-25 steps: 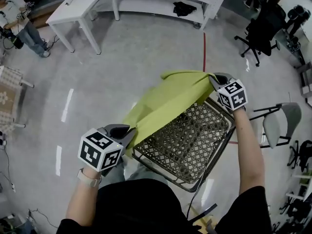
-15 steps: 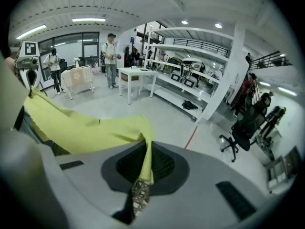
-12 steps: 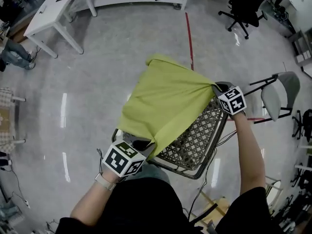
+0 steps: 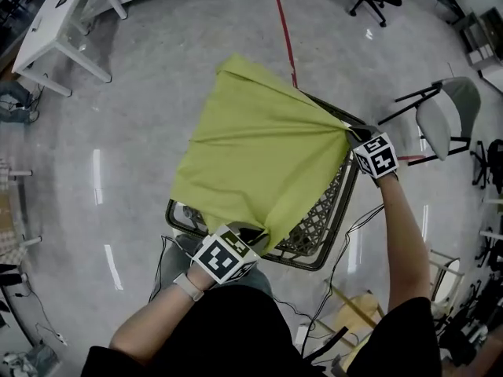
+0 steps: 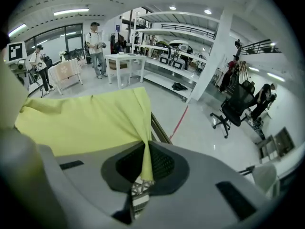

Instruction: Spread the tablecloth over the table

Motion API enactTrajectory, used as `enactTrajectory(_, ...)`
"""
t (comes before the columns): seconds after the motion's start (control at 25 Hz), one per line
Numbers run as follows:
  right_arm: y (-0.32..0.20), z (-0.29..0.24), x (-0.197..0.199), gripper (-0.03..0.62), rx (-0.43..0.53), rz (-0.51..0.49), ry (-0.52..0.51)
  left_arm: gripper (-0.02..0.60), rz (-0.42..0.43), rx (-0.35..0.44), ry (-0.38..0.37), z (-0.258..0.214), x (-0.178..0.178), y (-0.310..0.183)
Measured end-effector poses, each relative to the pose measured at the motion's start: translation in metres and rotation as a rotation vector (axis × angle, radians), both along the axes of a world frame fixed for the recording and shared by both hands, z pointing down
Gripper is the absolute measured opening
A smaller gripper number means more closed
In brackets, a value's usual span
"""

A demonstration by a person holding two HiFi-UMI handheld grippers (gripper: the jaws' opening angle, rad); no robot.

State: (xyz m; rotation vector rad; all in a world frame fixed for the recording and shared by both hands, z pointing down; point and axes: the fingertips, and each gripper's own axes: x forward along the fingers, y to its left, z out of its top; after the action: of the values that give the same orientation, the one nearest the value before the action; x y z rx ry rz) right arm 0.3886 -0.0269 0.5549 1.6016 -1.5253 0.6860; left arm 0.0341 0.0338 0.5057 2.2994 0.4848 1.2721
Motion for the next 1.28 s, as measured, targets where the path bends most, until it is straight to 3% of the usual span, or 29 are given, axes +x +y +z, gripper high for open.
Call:
enactTrajectory(0.4,0.090,0.029,0.034,0.012,-0.060,0.121,0.020,0.017,0.107,-0.002,0.040,0.025,0.024,0.055)
enactTrajectory(0.44,0.100,0.032,0.035,0.012,-0.066,0.134,0.020,0.026,0.120,-0.003,0.039,0.025,0.022,0.058)
enactTrajectory(0.56,0.127,0.037,0.046,0.012,-0.072,0.176,0.015,0.140,0.154,0.010,0.047,0.024,0.020,0.063)
enactTrajectory(0.76,0.154,0.043,0.059,0.012,-0.086,0.215,0.014,0.168,0.182,0.161,0.039,0.042,0.005,0.034)
enactTrajectory(0.92,0.158,0.045,0.065,0.012,-0.095,0.232,0.020,0.197,0.145,0.252,-0.008,0.068,-0.012,-0.016)
enactTrajectory(1.12,0.159,0.050,0.071,0.012,-0.110,0.244,0.024,0.228,0.149,0.416,-0.095,0.122,-0.038,-0.076)
enactTrajectory(1.28,0.158,0.057,0.072,0.012,-0.126,0.249,0.020,0.249,0.198,0.460,-0.181,0.163,-0.064,-0.091)
